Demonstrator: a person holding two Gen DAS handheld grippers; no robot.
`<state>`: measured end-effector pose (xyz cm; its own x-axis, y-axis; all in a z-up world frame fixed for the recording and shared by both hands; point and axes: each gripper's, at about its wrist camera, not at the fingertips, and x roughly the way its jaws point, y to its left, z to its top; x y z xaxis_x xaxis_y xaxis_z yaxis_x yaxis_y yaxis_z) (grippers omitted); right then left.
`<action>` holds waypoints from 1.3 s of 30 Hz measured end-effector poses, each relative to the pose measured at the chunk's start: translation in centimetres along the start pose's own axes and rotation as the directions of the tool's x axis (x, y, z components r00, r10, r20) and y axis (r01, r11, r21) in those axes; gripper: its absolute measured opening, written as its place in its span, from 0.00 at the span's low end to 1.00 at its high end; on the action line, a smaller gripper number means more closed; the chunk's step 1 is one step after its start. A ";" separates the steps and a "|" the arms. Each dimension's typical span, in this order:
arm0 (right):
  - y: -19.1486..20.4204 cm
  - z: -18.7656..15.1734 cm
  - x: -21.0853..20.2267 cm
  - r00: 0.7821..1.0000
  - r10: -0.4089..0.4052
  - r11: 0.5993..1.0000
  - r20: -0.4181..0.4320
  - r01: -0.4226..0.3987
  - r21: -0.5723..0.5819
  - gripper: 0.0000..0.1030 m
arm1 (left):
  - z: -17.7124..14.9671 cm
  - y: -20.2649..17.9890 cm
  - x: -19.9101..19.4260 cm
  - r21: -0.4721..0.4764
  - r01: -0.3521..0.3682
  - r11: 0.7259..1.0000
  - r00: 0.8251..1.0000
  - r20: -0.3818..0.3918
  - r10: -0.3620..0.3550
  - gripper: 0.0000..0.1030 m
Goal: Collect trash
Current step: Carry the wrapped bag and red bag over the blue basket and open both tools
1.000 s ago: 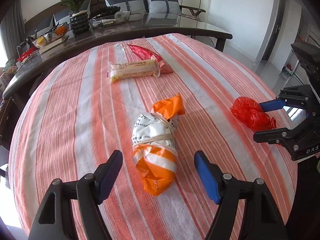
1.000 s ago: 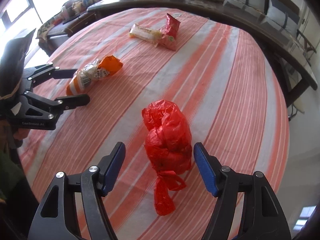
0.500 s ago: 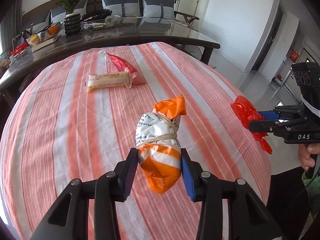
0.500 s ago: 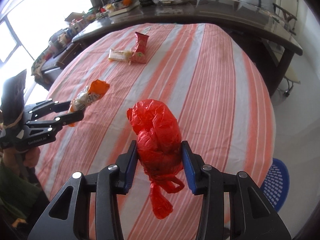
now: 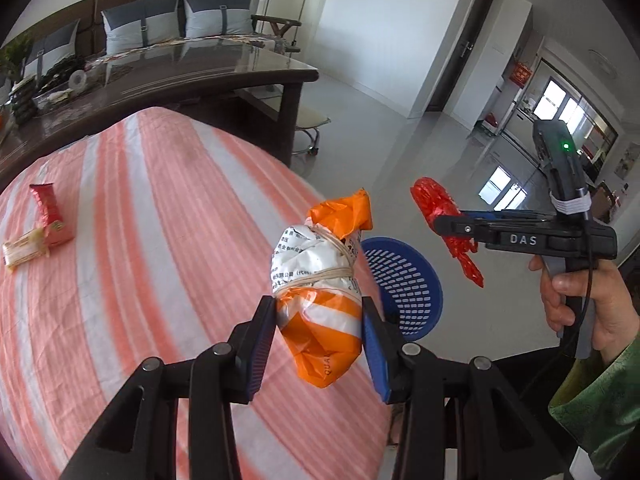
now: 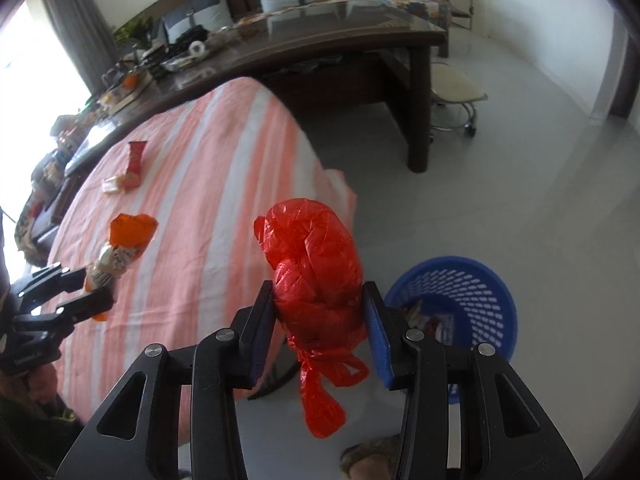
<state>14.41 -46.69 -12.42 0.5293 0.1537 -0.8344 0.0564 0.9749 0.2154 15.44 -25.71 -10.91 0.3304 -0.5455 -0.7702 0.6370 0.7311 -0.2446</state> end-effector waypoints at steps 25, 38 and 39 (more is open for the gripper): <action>-19.6 -3.6 2.5 0.994 -0.107 0.928 -0.022 0.108 0.358 0.43 | 4.7 -13.1 20.9 0.098 0.095 0.991 0.983 -0.169 -0.077 0.42; -21.9 -4.2 3.5 0.998 -0.065 0.916 -0.024 0.069 0.395 0.46 | 4.8 -13.8 26.3 0.098 0.094 0.991 0.975 -0.211 -0.072 0.46; -22.0 -4.2 3.7 0.998 -0.059 0.913 -0.019 0.061 0.403 0.47 | 4.8 -13.9 26.8 0.102 0.090 0.991 0.974 -0.217 -0.066 0.55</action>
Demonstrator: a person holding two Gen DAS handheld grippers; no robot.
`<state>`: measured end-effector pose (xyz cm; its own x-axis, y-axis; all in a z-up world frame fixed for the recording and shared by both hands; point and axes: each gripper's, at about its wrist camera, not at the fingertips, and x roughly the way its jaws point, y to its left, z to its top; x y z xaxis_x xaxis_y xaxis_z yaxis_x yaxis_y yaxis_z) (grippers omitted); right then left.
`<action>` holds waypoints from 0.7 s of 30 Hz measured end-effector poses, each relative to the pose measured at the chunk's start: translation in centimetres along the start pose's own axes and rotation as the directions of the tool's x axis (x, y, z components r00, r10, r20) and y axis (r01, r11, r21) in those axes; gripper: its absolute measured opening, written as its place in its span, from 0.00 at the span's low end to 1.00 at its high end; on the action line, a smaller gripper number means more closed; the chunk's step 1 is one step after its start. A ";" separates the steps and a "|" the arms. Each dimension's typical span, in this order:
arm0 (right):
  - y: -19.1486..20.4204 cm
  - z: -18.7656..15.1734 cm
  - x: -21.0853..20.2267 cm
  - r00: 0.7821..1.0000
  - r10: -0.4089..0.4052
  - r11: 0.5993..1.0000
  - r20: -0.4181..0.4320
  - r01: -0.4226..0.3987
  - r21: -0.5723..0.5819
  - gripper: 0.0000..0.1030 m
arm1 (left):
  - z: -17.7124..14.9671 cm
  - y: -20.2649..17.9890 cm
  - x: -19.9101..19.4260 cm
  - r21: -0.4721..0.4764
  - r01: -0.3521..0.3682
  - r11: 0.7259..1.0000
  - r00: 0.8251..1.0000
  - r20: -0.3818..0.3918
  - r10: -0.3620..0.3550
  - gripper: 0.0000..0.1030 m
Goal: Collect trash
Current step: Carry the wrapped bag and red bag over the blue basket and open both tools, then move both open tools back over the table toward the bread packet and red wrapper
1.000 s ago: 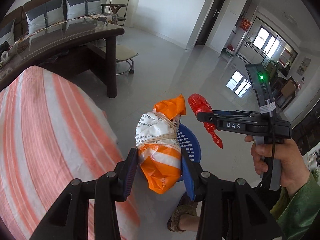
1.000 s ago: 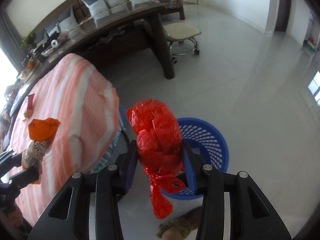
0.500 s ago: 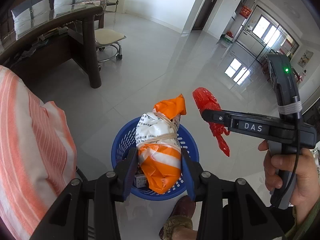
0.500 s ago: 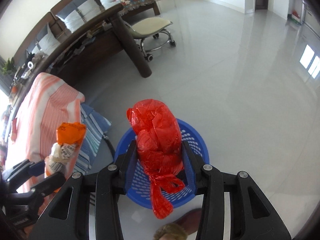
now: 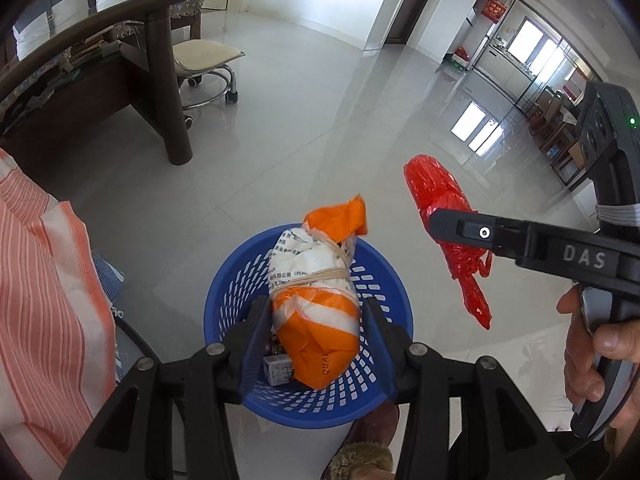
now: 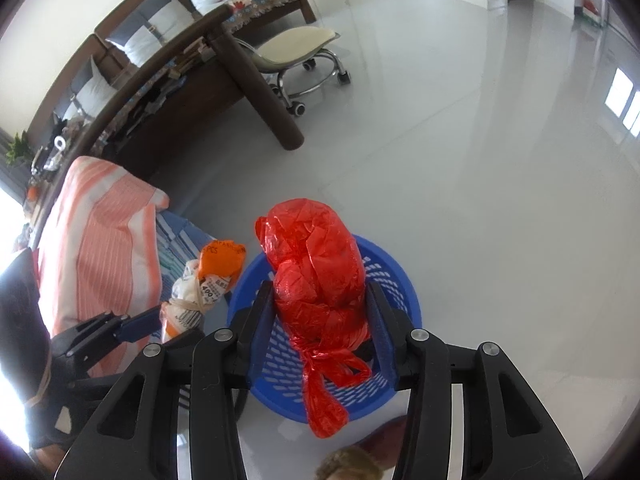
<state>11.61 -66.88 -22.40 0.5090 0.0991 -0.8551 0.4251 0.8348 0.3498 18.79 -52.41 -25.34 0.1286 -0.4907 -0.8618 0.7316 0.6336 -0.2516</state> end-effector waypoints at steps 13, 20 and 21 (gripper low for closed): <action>1.1 0.4 -2.4 0.993 -0.024 1.000 0.119 0.026 -0.014 0.85 | -1.5 0.0 -6.0 -0.009 -0.051 0.999 0.988 0.143 0.052 0.63; 5.7 0.3 -3.6 0.970 -0.129 0.970 0.207 0.168 -0.178 0.94 | -7.0 2.1 -15.8 -0.048 -0.113 0.992 0.965 0.232 0.121 0.68; 6.7 0.1 -3.7 0.966 -0.136 0.959 0.219 0.184 -0.215 0.95 | -8.2 2.8 -16.9 -0.066 -0.132 0.989 0.961 0.237 0.144 0.68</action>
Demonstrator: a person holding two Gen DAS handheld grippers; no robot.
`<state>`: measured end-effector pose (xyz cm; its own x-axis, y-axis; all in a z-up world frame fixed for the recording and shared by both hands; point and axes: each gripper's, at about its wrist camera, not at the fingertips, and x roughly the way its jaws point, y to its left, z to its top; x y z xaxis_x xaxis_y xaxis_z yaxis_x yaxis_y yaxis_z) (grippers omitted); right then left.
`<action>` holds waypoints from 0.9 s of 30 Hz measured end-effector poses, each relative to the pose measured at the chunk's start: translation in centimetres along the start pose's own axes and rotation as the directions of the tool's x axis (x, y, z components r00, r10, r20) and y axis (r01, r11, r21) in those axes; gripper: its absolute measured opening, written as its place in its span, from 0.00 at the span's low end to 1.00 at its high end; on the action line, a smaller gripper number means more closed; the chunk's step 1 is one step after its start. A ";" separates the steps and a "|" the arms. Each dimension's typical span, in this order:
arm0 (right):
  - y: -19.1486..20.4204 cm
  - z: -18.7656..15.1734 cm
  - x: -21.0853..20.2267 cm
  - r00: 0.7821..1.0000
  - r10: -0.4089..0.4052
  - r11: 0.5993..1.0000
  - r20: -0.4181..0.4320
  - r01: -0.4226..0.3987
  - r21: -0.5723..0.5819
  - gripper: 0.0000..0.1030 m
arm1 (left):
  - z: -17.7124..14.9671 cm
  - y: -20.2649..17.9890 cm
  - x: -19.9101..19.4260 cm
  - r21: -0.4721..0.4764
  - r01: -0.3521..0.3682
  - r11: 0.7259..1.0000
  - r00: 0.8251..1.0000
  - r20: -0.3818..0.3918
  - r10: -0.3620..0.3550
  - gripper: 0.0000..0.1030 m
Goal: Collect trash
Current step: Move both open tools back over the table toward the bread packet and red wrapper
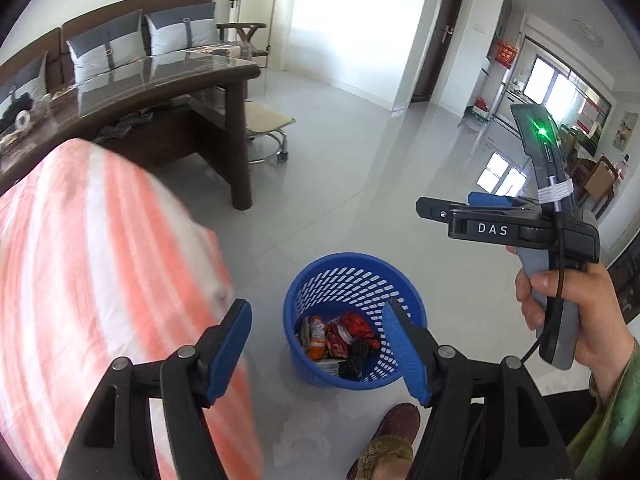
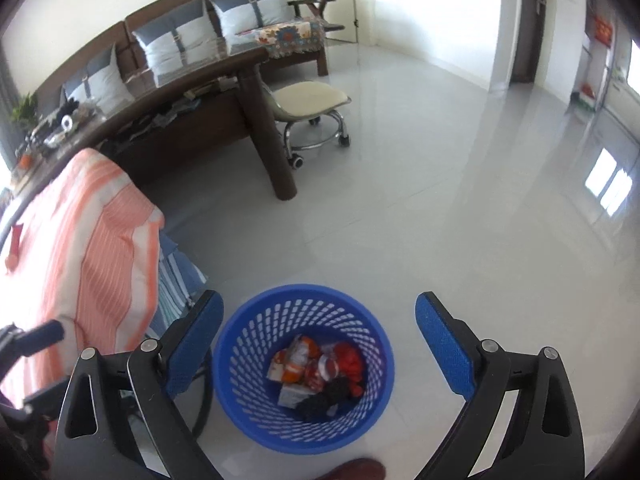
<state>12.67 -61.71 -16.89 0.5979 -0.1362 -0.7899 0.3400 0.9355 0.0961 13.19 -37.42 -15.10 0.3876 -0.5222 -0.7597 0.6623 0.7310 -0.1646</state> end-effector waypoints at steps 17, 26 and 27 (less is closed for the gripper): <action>32.4 -8.6 -4.7 0.898 0.427 0.728 -0.106 -0.412 -0.548 0.95 | -13.3 21.5 -13.8 -0.209 -0.361 0.909 0.933 -0.082 0.352 0.68; 40.7 -13.6 -3.5 0.873 0.432 0.591 -0.227 -0.464 -0.660 0.96 | -11.9 34.1 -14.9 -0.245 -0.315 0.917 0.949 -0.075 0.306 0.68; 41.2 -13.7 -3.3 0.873 0.430 0.598 -0.230 -0.467 -0.651 0.98 | -11.3 35.6 -14.8 -0.237 -0.318 0.918 0.948 -0.070 0.310 0.68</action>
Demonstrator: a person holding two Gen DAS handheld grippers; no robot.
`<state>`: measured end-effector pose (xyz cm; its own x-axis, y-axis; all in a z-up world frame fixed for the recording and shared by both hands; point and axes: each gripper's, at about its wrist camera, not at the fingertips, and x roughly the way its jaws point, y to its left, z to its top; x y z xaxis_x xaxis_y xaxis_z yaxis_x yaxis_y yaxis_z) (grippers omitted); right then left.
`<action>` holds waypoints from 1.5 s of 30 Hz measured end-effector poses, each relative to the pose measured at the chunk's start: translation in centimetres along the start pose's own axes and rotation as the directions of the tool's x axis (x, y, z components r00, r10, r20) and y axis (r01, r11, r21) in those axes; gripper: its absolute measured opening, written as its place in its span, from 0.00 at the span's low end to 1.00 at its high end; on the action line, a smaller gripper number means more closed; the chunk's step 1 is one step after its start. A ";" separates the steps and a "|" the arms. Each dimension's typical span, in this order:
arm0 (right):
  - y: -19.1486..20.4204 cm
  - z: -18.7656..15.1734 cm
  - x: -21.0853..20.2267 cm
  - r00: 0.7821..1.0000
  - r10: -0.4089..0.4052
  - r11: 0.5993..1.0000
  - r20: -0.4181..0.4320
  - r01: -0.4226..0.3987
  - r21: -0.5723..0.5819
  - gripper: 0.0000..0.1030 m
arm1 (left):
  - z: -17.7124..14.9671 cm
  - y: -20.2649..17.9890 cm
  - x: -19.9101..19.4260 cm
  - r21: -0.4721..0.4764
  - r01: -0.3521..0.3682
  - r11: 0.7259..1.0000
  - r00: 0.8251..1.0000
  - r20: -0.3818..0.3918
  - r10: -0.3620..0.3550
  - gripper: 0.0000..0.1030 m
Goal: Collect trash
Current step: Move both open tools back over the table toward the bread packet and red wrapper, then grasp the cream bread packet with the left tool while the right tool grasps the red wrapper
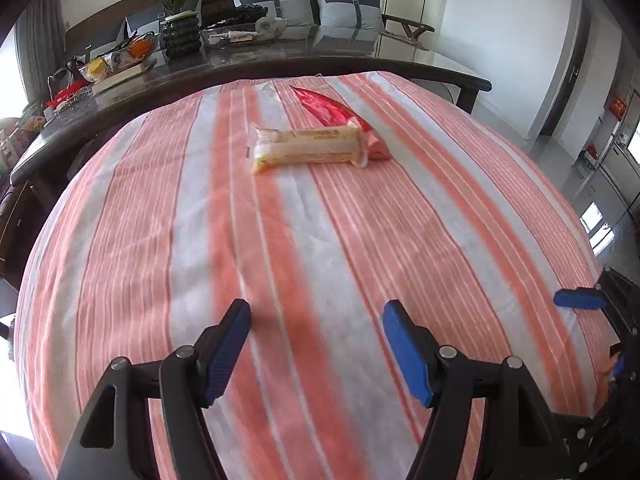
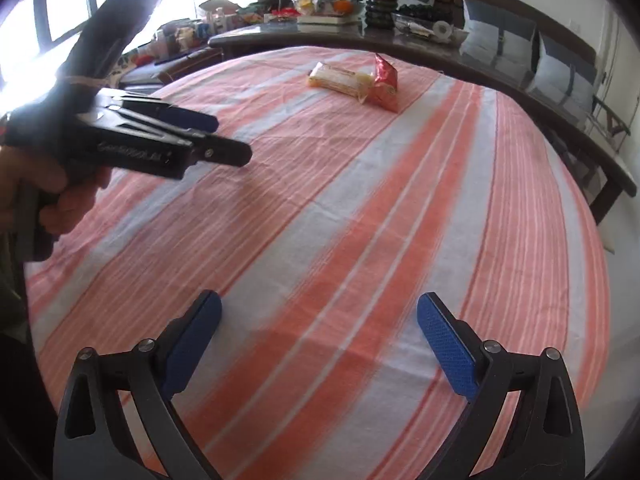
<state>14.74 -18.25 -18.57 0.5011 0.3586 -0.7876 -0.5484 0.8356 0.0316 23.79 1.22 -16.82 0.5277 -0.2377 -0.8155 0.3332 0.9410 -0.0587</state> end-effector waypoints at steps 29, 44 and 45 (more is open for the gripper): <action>-0.3 0.8 0.7 0.997 -0.072 0.993 -0.001 0.072 0.091 1.00 | 9.6 1.4 7.1 0.424 0.393 0.816 0.916 -0.251 -0.312 0.52; -0.8 0.6 0.5 0.997 -0.077 0.991 0.002 0.076 0.108 1.00 | 1.5 4.0 -1.3 -0.008 0.154 0.988 0.986 -0.059 -0.154 0.20; -0.8 0.5 0.5 0.997 -0.077 0.991 0.002 0.076 0.108 1.00 | 0.6 3.6 -1.9 -0.030 0.151 0.988 0.987 -0.055 -0.152 0.21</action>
<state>15.80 -18.49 -18.68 0.5430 0.2941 -0.7866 -0.4328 0.9007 0.0379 24.49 4.92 -15.10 0.4272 -0.3646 -0.8274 0.3857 0.9011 -0.1979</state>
